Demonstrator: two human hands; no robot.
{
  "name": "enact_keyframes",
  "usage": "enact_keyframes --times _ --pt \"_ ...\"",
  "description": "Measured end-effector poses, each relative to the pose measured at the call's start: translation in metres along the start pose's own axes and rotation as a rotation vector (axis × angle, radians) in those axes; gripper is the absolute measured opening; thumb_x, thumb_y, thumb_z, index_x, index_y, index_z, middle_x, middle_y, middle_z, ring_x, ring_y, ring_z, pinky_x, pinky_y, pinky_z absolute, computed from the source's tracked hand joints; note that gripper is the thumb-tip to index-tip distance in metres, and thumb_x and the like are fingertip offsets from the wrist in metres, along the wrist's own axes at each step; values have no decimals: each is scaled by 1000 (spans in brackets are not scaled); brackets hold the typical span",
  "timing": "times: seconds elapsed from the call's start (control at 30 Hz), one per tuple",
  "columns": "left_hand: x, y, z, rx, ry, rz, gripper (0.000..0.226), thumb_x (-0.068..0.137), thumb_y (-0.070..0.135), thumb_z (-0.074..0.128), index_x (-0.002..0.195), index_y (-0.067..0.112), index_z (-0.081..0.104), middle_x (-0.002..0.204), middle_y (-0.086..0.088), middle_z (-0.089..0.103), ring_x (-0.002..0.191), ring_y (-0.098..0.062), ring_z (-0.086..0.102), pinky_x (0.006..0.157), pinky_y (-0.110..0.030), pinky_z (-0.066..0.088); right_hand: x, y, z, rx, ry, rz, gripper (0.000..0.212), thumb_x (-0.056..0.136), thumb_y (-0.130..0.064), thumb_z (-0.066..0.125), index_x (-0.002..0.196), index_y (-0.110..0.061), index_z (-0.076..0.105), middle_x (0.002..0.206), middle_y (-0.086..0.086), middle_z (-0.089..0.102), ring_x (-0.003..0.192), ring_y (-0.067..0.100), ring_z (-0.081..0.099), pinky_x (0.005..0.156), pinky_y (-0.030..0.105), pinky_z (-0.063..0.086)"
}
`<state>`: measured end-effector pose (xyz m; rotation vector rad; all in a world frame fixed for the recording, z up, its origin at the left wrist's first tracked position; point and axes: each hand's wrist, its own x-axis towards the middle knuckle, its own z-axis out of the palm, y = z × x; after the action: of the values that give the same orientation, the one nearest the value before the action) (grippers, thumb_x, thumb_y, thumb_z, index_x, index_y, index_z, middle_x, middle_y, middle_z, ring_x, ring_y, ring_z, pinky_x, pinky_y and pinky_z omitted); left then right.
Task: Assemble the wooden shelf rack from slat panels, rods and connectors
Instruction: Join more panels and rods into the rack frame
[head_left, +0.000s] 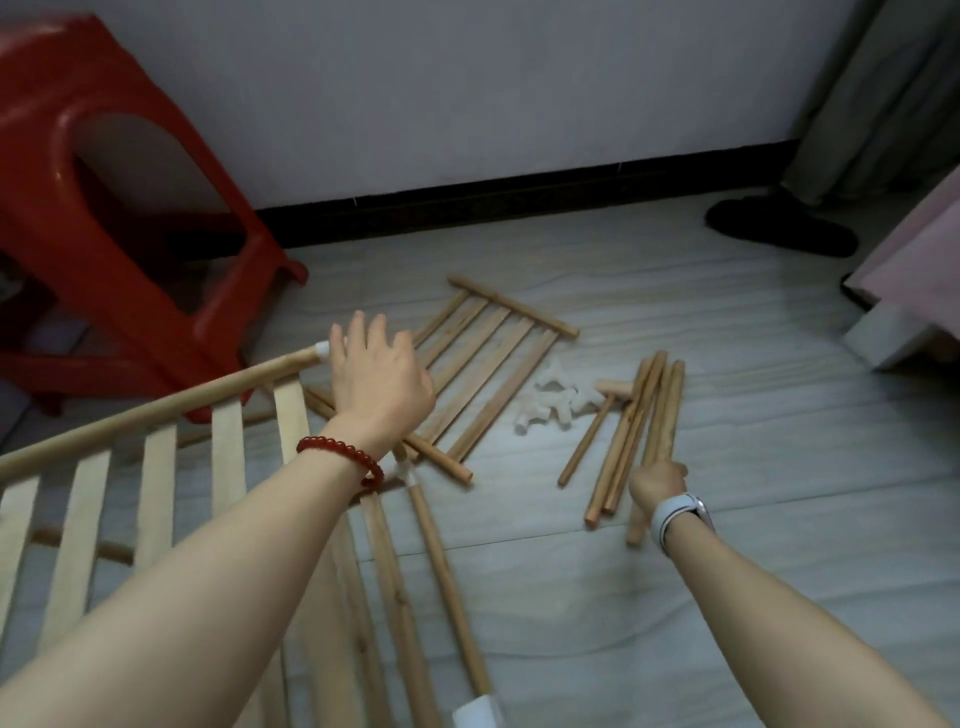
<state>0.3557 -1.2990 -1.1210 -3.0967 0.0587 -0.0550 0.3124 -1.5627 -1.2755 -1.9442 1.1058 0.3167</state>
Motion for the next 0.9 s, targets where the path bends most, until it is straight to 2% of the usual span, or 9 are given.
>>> enact_keyframes --times 0.07,0.17,0.23,0.4,0.53,0.63,0.77,0.83,0.9 --pt "-11 -5 -11 -144 -23 11 49 94 27 45 140 12 39 155 -15 19 145 -30 8 118 -47 5 -20 -12 -7 84 -10 -83 40 91 -3 42 129 10 32 127 31 47 113 43 50 90 40 42" --pt "-30 -6 -23 -302 -8 3 47 94 24 47 139 11 40 154 -15 20 143 -30 13 116 -47 15 -52 -30 -13 226 -58 -237 36 93 -4 40 128 3 37 103 19 56 81 30 55 66 32 44" --pt "-55 -7 -36 -400 -15 51 43 95 24 49 135 10 45 149 -12 29 137 -28 27 110 -43 30 -86 -39 -19 339 -111 -362 29 95 -7 41 124 -2 41 86 5 49 64 15 46 54 27 38" --pt "-134 -1 -54 -591 -283 262 29 96 32 48 117 17 61 112 0 62 102 -13 59 85 -27 47 -171 -52 -45 559 -237 -600 10 94 -9 51 98 -16 45 73 3 49 53 12 46 47 23 43" --pt "-202 16 -46 -519 -492 225 57 86 69 38 113 23 60 103 2 66 90 -15 61 72 -31 48 -215 -58 -60 500 -417 -576 4 97 -16 47 94 -16 48 66 3 46 46 11 43 41 24 39" --pt "-229 29 -37 -332 -341 194 71 82 76 34 118 17 50 98 -5 66 89 -25 61 67 -34 44 -237 -45 -64 379 -409 -634 5 97 -16 46 96 -12 48 67 2 43 47 12 39 45 26 36" --pt "-251 26 -35 -314 -207 179 46 89 54 41 107 12 50 86 -8 66 85 -30 61 66 -35 38 -265 -34 -75 391 -424 -731 7 98 -23 46 96 -18 50 66 -1 46 46 8 45 45 23 42" --pt "-257 12 -37 -333 -289 235 46 90 50 42 114 11 50 91 -8 66 89 -30 59 73 -36 37 -276 -41 -82 410 -433 -718 5 98 -20 46 94 -19 50 70 2 49 48 8 49 46 22 44" --pt "-263 -11 -42 -343 -425 325 52 92 49 42 126 10 46 101 -8 67 98 -28 58 91 -39 35 -289 -54 -82 436 -474 -667 7 96 -13 46 93 -18 48 74 4 51 54 11 50 51 24 46"
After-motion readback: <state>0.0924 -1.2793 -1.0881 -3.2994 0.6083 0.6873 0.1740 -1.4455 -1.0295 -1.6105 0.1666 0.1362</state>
